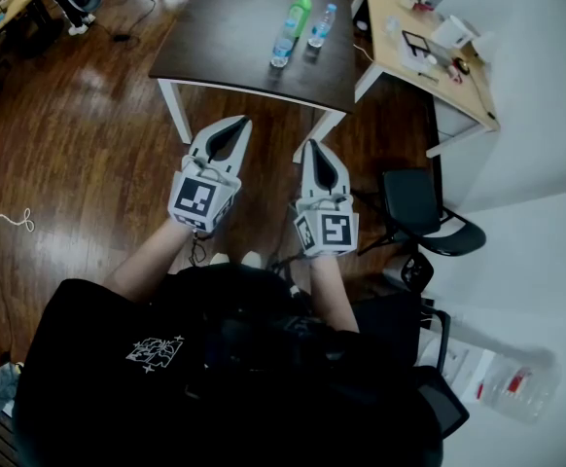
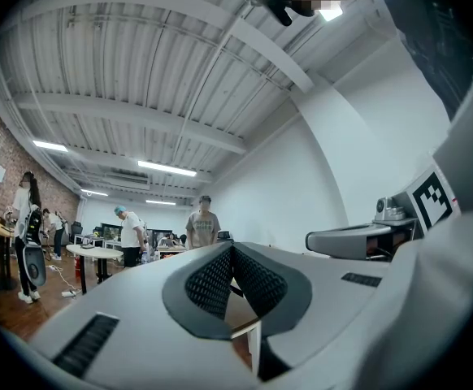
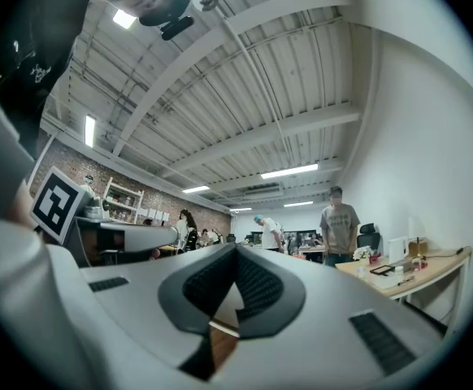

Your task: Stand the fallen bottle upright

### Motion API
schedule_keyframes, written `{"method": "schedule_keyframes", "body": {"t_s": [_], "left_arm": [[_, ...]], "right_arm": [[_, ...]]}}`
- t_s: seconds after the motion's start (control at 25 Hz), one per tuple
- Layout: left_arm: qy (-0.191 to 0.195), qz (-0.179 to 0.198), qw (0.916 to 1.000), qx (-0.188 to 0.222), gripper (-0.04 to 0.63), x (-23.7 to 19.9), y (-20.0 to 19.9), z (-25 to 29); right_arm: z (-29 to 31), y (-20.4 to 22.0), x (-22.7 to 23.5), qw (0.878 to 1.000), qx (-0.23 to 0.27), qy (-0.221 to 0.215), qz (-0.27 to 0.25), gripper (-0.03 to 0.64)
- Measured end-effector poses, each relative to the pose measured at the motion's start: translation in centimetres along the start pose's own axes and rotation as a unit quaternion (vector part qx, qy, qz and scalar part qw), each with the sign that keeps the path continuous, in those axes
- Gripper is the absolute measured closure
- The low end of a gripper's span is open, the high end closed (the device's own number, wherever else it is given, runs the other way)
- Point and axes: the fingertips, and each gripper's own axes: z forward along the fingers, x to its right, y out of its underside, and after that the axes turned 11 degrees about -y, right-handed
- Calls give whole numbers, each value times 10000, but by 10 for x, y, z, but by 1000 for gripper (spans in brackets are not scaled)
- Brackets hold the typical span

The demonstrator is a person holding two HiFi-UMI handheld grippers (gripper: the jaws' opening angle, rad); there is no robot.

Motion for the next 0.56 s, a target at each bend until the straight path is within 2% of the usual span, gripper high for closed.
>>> {"method": "schedule_keyframes", "body": {"t_s": [0.56], "left_arm": [[-3, 27, 10000, 25, 605, 1, -2, -3]], "right_arm": [[-1, -3, -1, 10000, 45, 12, -26, 607]]}}
